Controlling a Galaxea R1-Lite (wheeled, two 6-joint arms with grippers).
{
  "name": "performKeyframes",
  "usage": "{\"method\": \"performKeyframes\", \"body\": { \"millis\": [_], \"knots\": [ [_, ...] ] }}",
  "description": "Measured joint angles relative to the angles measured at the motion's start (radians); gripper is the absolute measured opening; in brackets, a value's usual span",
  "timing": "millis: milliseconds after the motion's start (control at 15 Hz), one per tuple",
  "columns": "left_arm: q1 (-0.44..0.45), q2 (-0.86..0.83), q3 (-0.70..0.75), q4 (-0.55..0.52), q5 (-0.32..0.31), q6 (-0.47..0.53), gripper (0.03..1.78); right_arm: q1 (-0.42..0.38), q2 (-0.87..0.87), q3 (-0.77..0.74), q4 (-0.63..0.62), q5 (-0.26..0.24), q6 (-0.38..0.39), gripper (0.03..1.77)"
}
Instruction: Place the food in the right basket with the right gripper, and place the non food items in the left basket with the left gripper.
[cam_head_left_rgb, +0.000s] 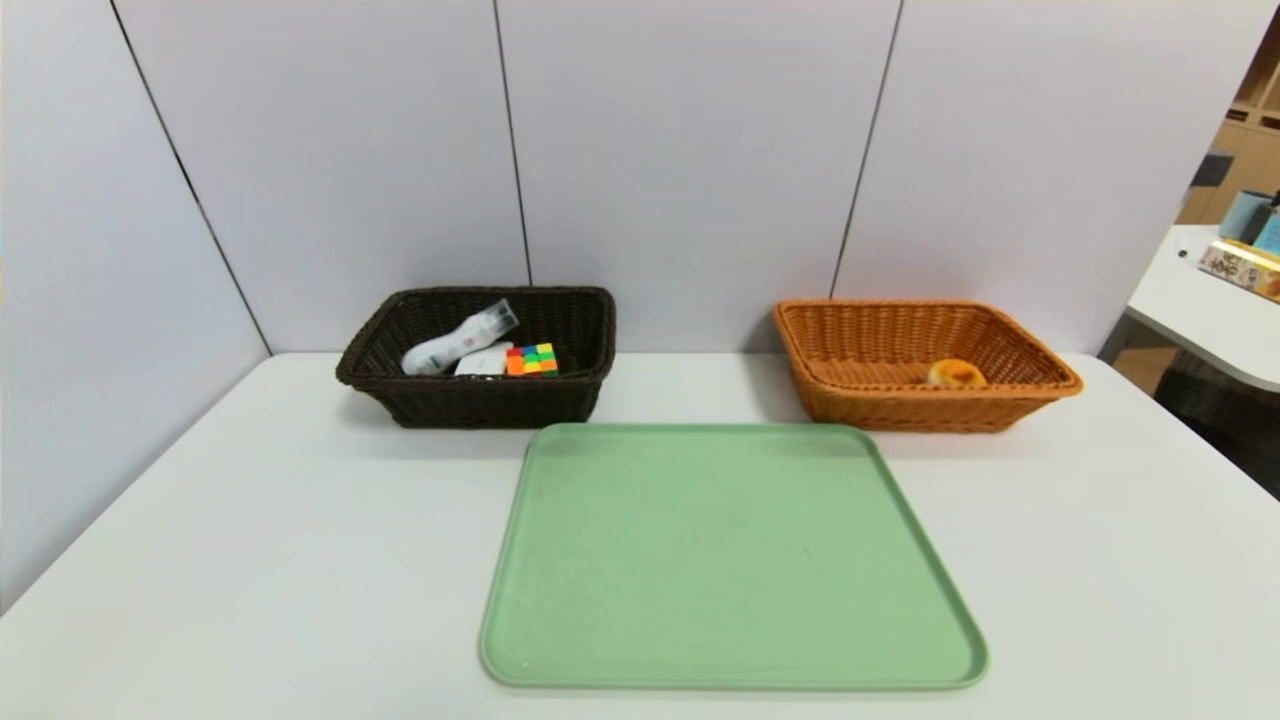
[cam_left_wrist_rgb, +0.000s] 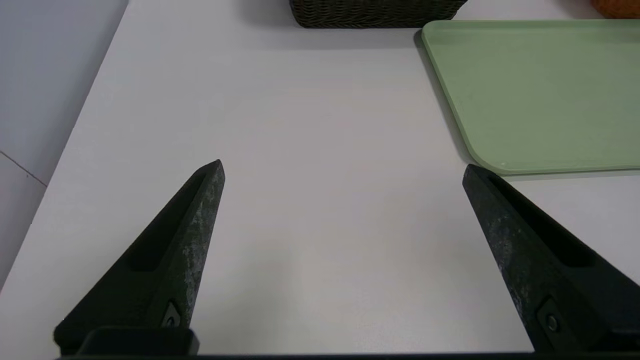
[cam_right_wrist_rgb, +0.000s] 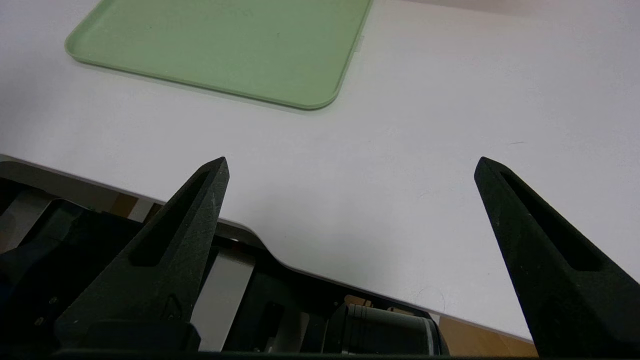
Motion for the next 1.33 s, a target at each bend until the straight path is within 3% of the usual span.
{"method": "performKeyframes", "body": {
  "millis": [200, 600, 1067, 1333],
  "knots": [
    [-0.003, -0.028, 0.004, 0.005, -0.002, 0.004, 1.69, -0.047, -0.046, 0.011, 0.001, 0.072, -0.003, 1.70],
    [-0.003, -0.126, 0.101, -0.025, 0.011, 0.013, 1.69, -0.072, -0.186, 0.150, -0.068, 0.074, -0.078, 1.70],
    [-0.017, -0.293, 0.320, -0.179, 0.014, 0.155, 1.69, -0.077, -0.305, 0.406, -0.352, -0.021, -0.079, 1.70],
    [-0.019, -0.322, 0.479, -0.398, 0.017, 0.164, 1.69, -0.077, -0.311, 0.661, -0.693, -0.110, -0.084, 1.70]
  ]
}}
